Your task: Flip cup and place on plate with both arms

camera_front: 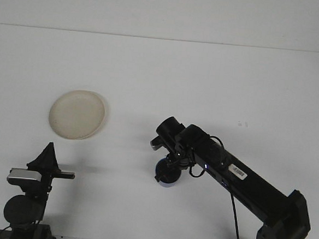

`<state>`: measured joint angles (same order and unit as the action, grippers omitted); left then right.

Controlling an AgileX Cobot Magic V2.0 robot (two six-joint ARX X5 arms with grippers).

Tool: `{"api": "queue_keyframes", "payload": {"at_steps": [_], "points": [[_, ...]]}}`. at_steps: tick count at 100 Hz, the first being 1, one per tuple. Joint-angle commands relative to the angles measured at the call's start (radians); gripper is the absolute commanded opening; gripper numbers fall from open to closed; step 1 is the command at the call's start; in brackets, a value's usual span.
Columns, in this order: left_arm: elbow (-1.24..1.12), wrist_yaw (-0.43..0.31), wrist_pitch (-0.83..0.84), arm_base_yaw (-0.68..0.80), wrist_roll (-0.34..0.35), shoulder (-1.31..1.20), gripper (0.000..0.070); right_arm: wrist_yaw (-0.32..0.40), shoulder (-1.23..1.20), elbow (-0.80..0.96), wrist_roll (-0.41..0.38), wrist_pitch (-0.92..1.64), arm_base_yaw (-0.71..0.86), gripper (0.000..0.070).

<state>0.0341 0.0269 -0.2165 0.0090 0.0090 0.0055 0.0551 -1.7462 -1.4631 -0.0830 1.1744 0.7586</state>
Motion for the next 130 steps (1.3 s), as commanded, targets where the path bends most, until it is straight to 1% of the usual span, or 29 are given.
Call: {"api": "queue_keyframes", "payload": {"at_steps": [1, 21, 36, 45, 55, 86, 105, 117, 130], "points": [[-0.020, 0.000, -0.010, 0.001, 0.001, -0.001, 0.0012, -0.002, -0.014, -0.034, -0.004, 0.000, 0.010, 0.0495], [-0.020, 0.000, -0.010, 0.001, 0.001, -0.001, 0.0012, -0.004, 0.022, -0.100, -0.004, 0.027, 0.007, 0.0496], [-0.020, 0.000, -0.010, 0.001, 0.001, -0.001, 0.0012, -0.008, 0.049, -0.165, 0.016, 0.085, -0.011, 0.0497], [-0.020, 0.000, -0.010, 0.001, 0.001, -0.001, 0.0012, -0.018, 0.079, -0.173, 0.038, 0.097, -0.043, 0.0499], [-0.020, 0.000, -0.010, 0.001, 0.001, -0.001, 0.0012, -0.036, 0.106, -0.173, 0.061, 0.131, -0.098, 0.0508], [-0.020, 0.000, -0.010, 0.001, 0.001, -0.001, 0.0012, -0.037, 0.269, -0.164, 0.085, 0.120, -0.366, 0.0509], [-0.020, 0.000, -0.010, 0.001, 0.001, -0.001, 0.0012, -0.027, 0.423, -0.069, 0.097, 0.049, -0.554, 0.0509], [-0.020, 0.000, -0.010, 0.001, 0.001, -0.001, 0.0012, -0.026, 0.529, 0.039, 0.107, -0.026, -0.653, 0.0509], [-0.020, 0.000, -0.010, 0.001, 0.001, -0.001, 0.0012, -0.026, 0.657, 0.185, 0.114, -0.146, -0.716, 0.0509]]}}
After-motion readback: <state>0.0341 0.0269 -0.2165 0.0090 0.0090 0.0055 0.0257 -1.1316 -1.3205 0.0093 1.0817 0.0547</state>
